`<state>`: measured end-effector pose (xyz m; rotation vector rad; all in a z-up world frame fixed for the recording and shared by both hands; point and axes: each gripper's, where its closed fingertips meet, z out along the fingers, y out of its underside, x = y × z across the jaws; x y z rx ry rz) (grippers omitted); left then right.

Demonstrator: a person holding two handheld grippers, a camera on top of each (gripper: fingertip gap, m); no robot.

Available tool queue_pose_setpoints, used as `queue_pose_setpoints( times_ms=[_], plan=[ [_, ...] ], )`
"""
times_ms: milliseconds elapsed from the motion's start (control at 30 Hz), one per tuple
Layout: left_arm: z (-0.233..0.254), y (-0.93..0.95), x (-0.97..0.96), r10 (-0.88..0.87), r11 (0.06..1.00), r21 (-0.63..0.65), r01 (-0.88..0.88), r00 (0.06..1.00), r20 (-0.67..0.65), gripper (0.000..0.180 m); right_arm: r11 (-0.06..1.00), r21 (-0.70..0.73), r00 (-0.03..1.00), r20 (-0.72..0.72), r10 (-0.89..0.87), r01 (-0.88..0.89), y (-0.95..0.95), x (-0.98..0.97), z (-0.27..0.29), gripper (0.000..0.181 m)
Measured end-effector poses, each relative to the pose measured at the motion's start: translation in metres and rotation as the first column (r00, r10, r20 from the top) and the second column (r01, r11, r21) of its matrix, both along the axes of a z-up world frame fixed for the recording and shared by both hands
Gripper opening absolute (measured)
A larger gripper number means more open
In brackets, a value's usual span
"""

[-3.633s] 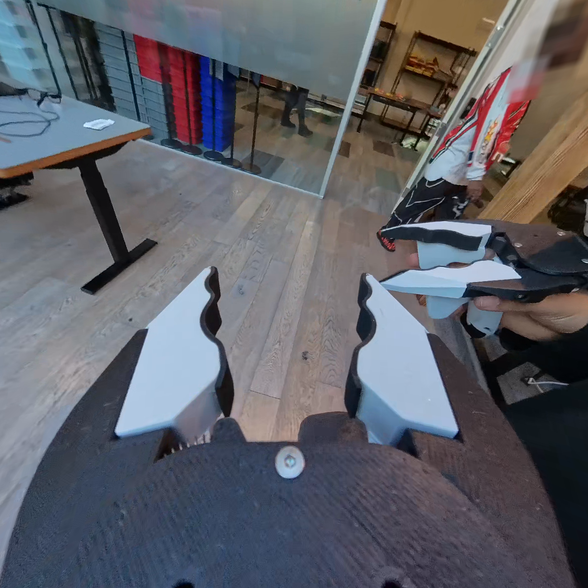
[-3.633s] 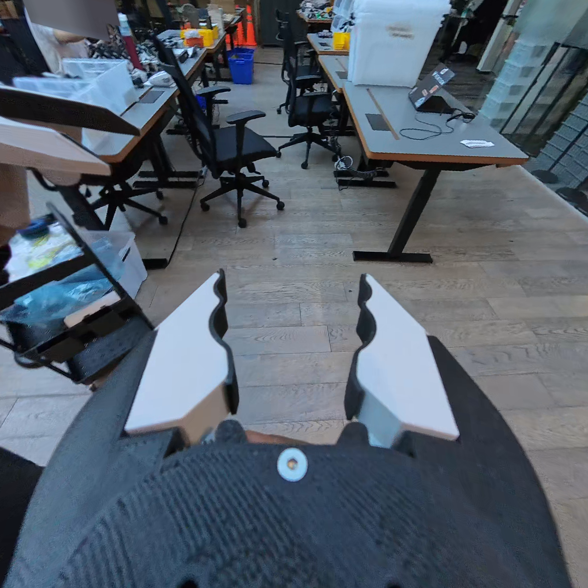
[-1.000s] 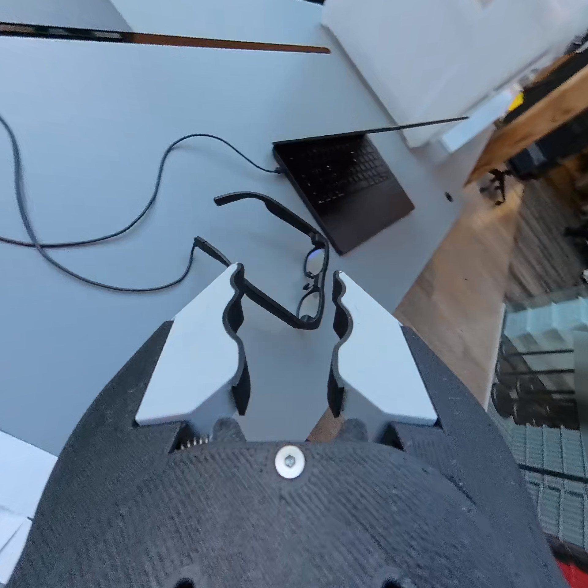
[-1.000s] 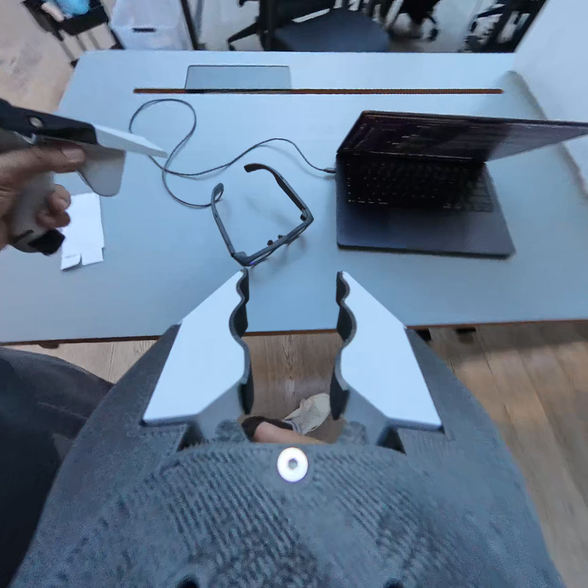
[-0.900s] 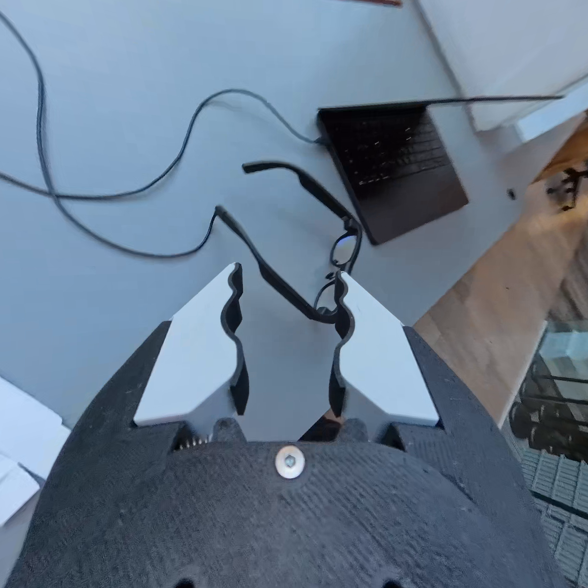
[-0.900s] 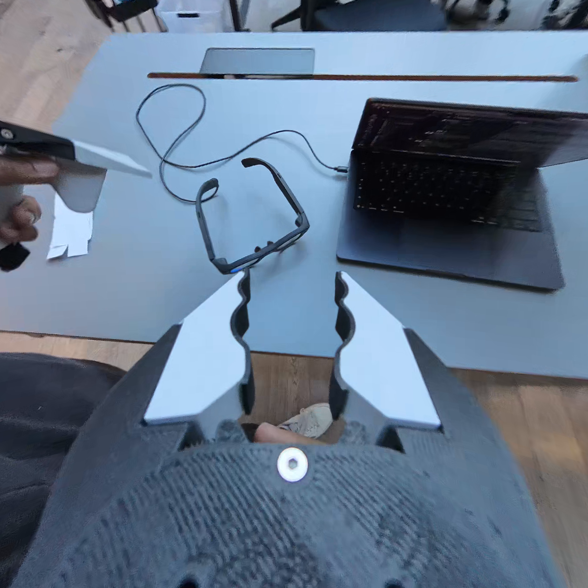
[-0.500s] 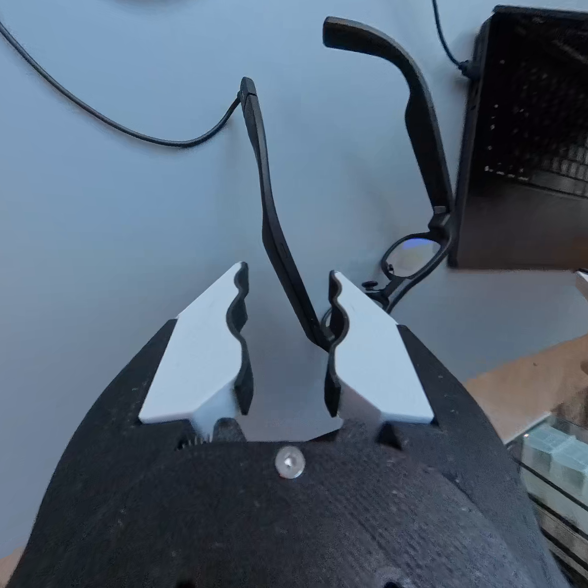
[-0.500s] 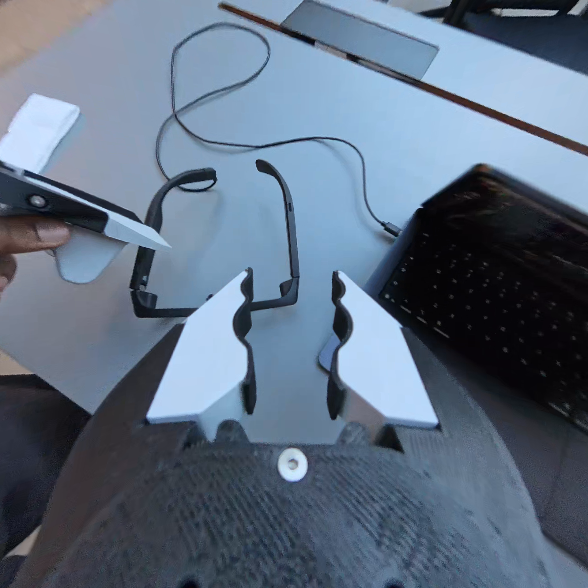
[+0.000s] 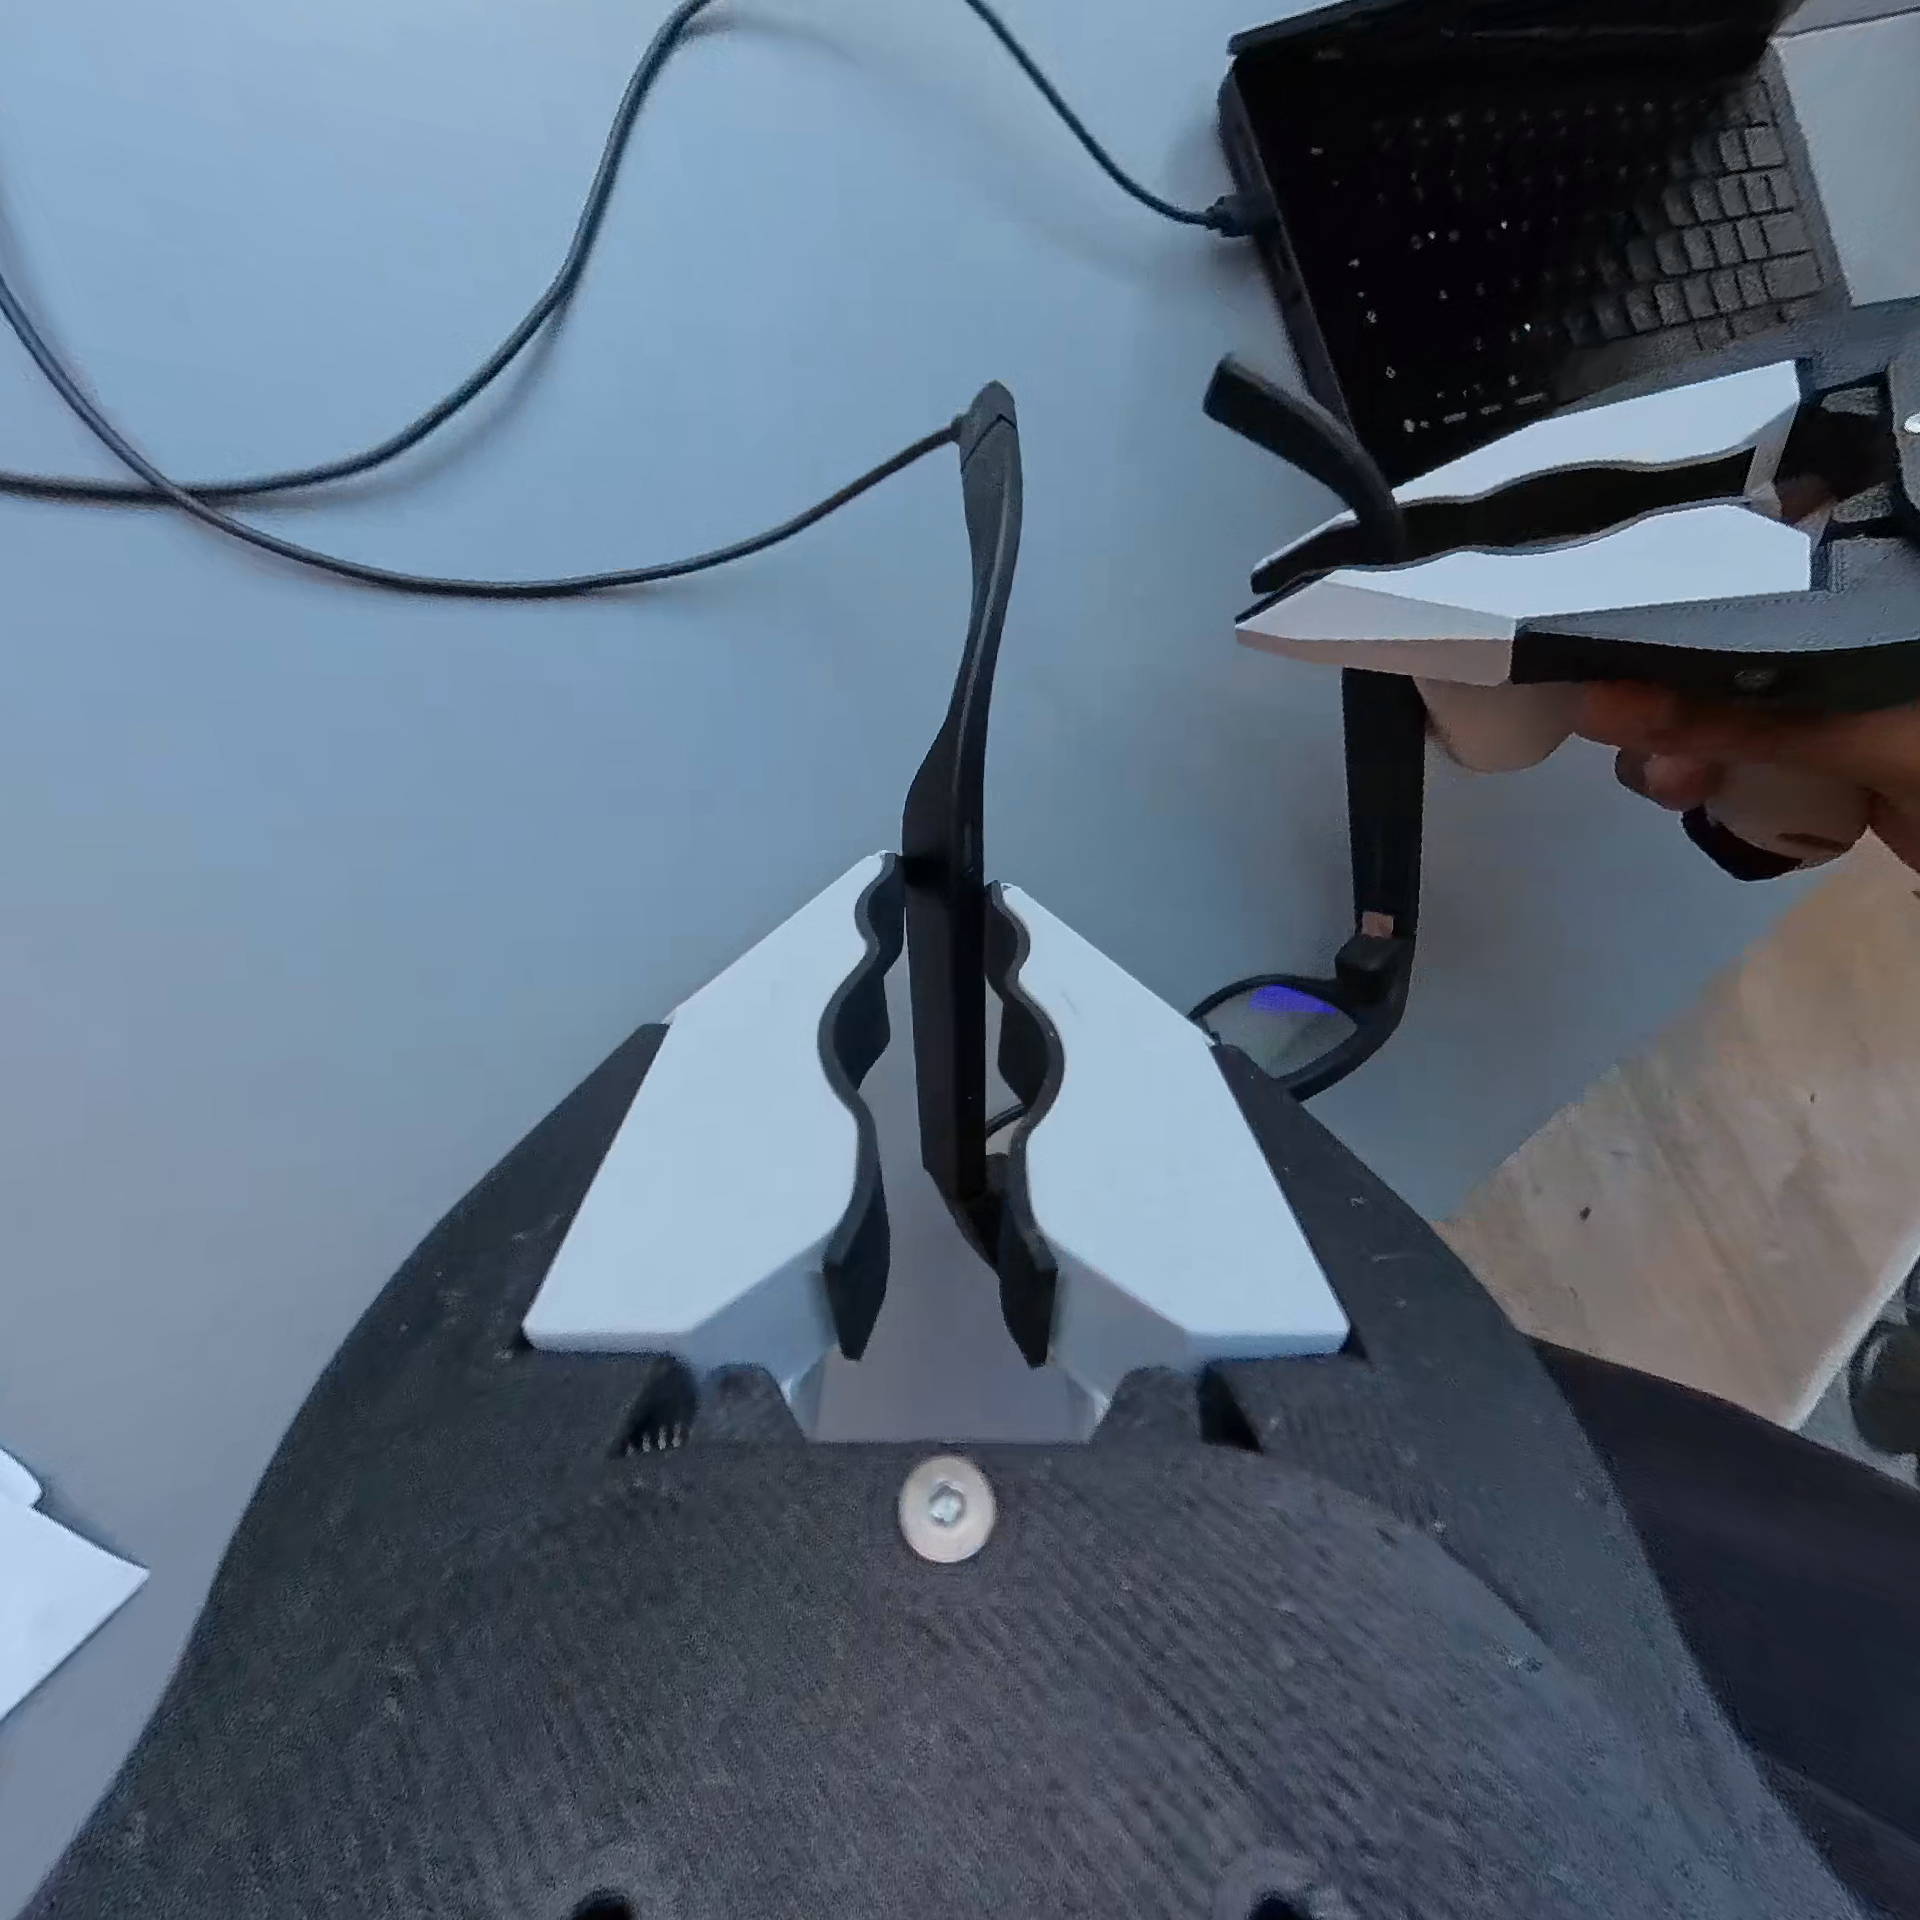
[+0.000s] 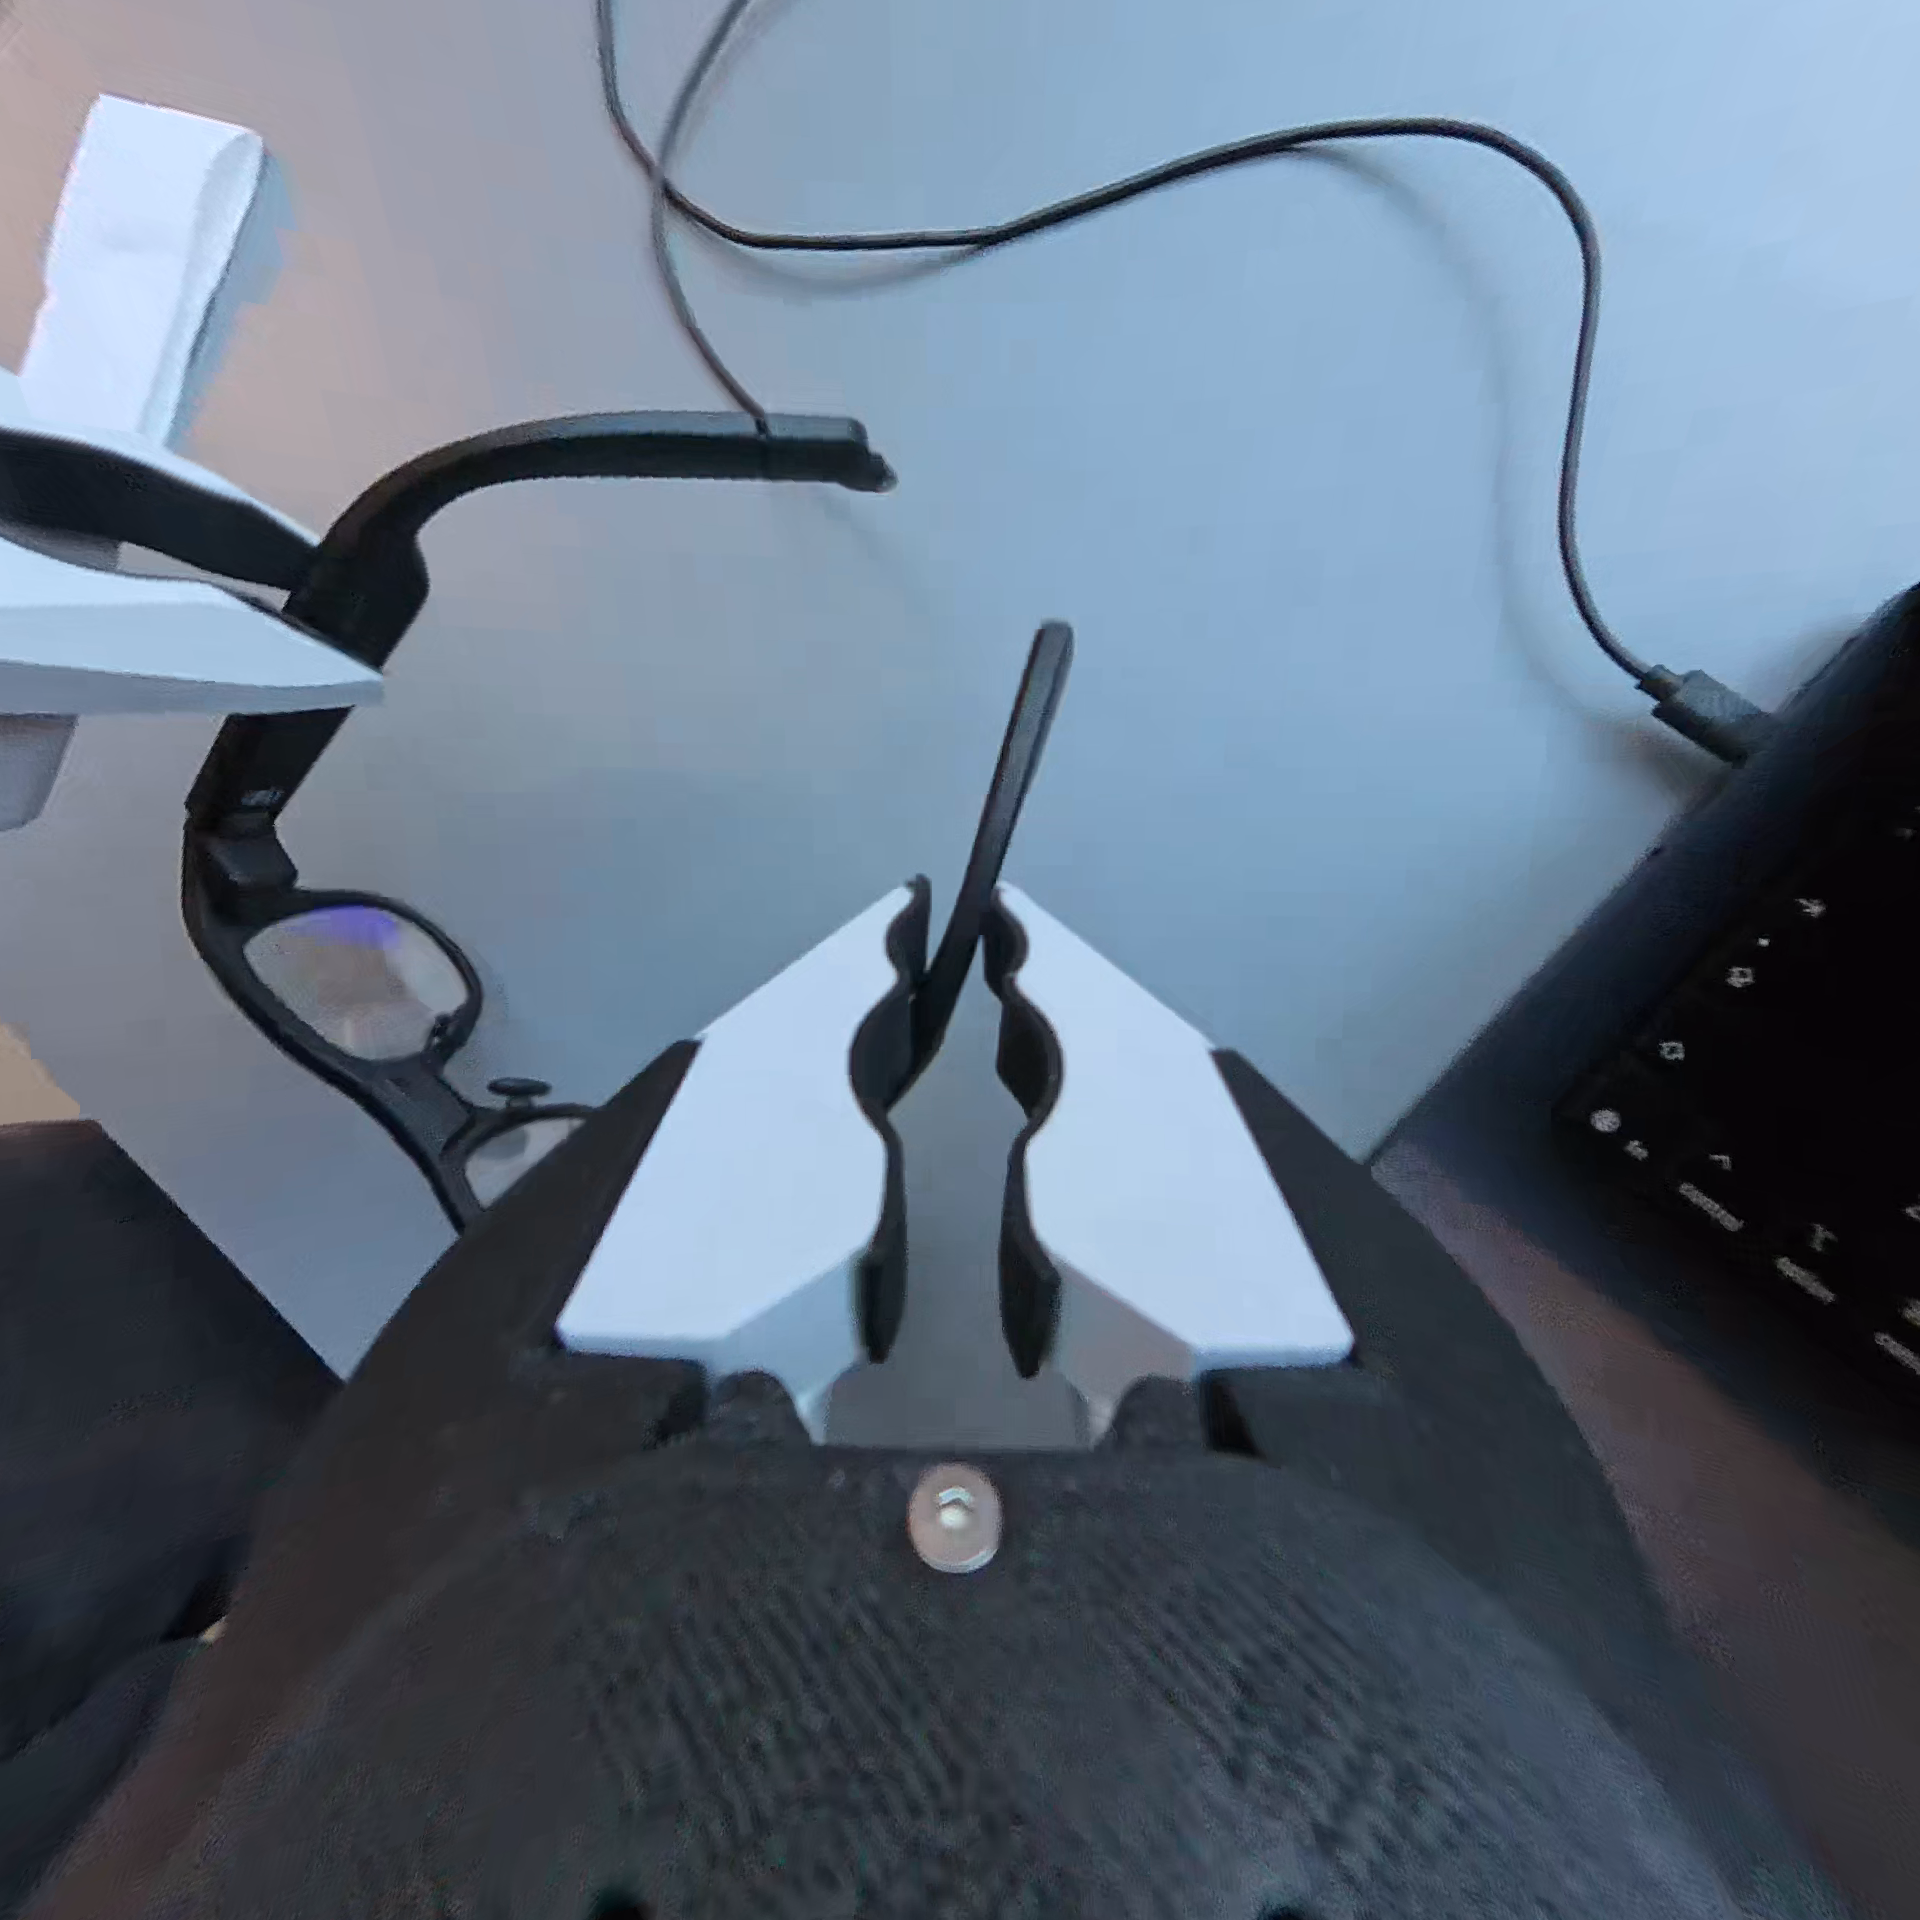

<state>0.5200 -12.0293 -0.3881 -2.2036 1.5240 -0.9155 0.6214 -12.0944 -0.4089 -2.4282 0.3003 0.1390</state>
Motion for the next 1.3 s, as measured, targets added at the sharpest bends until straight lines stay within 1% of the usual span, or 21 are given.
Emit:
queue_pose_setpoints(
  times_ms=[33,133,267,300,333,367,400,533,600,667,733,833,867,933,1000,1033,1100,1200,1233,1267,1300],
  plan=[
    [0.004,0.001,0.000,-0.019,1.000,0.019,0.018,1.000,0.020,0.012,1.000,0.011,1.000,-0.016,0.001,-0.001,-0.001,-0.005,0.003,0.006],
    [0.008,0.002,-0.003,-0.070,0.996,0.066,0.067,0.996,0.053,0.011,0.999,0.025,0.996,-0.084,-0.029,0.032,-0.009,-0.019,0.006,0.010],
    [0.004,0.002,-0.011,-0.086,0.994,0.073,0.082,0.994,0.061,0.010,0.995,0.023,0.984,-0.149,-0.094,0.099,-0.017,-0.034,0.006,0.019],
    [0.004,0.002,-0.012,-0.085,0.994,0.073,0.081,0.994,0.065,0.009,0.993,0.021,0.981,-0.160,-0.108,0.112,-0.019,-0.038,0.006,0.019],
    [0.005,0.002,-0.013,-0.085,0.994,0.071,0.080,0.994,0.074,0.009,0.992,0.022,0.979,-0.166,-0.118,0.123,-0.021,-0.041,0.006,0.012],
    [0.006,0.001,-0.012,-0.088,0.995,0.058,0.083,0.992,0.089,0.009,0.991,0.034,0.980,-0.159,-0.123,0.130,-0.021,-0.043,0.009,0.003],
    [0.009,-0.001,-0.012,-0.096,0.995,0.041,0.092,0.990,0.108,0.010,0.989,0.055,0.982,-0.138,-0.129,0.138,-0.020,-0.043,0.012,0.001],
    [0.024,-0.006,-0.011,-0.129,0.992,0.011,0.129,0.976,0.173,0.010,0.971,0.205,0.992,-0.071,-0.108,0.120,-0.014,-0.044,0.045,0.000],
    [0.033,-0.006,-0.013,-0.138,0.990,0.011,0.138,0.970,0.199,0.000,0.962,0.264,0.997,-0.028,-0.072,0.077,-0.012,-0.046,0.061,0.000],
    [0.046,-0.009,-0.014,-0.164,0.986,0.010,0.167,0.957,0.241,0.000,0.958,0.284,0.999,0.016,-0.040,0.034,-0.013,-0.049,0.069,0.000],
    [0.053,-0.010,-0.014,-0.172,0.985,0.012,0.175,0.952,0.253,0.000,0.963,0.270,0.999,0.052,-0.013,-0.001,-0.015,-0.052,0.071,0.000],
    [0.050,-0.010,-0.014,-0.163,0.986,0.021,0.162,0.956,0.245,0.000,0.960,0.280,1.000,0.019,-0.023,0.016,-0.019,-0.055,0.068,0.000],
    [0.046,-0.010,-0.014,-0.161,0.987,0.023,0.160,0.959,0.235,0.004,0.959,0.283,1.000,0.014,-0.025,0.020,-0.021,-0.055,0.067,0.000],
    [0.040,-0.011,-0.014,-0.167,0.986,0.029,0.165,0.960,0.224,0.021,0.958,0.285,1.000,0.006,-0.027,0.024,-0.025,-0.055,0.067,0.000],
    [0.036,-0.015,-0.011,-0.183,0.982,-0.003,0.188,0.959,0.218,0.046,0.959,0.284,1.000,-0.004,-0.016,0.016,-0.027,-0.056,0.067,0.000],
    [0.034,-0.017,-0.010,-0.197,0.978,-0.023,0.206,0.957,0.214,0.049,0.959,0.284,1.000,-0.009,-0.010,0.013,-0.028,-0.056,0.068,0.000],
    [0.029,-0.018,-0.007,-0.237,0.969,-0.021,0.246,0.950,0.204,0.053,0.959,0.283,1.000,-0.021,0.006,0.000,-0.030,-0.057,0.068,0.000],
    [0.019,-0.020,-0.002,-0.317,0.946,-0.017,0.324,0.933,0.171,0.053,0.962,0.274,0.998,-0.049,0.026,-0.012,-0.033,-0.057,0.068,0.000],
    [0.017,-0.022,0.000,-0.342,0.936,-0.026,0.350,0.926,0.162,0.050,0.962,0.273,0.998,-0.055,0.031,-0.015,-0.034,-0.056,0.068,0.000],
    [0.015,-0.023,0.003,-0.360,0.929,-0.028,0.369,0.920,0.152,0.043,0.963,0.271,0.998,-0.058,0.034,-0.017,-0.034,-0.055,0.067,0.000],
    [0.013,-0.024,0.005,-0.380,0.921,-0.025,0.388,0.913,0.146,0.029,0.964,0.267,0.998,-0.059,0.036,-0.019,-0.035,-0.055,0.067,0.000]
  ],
)
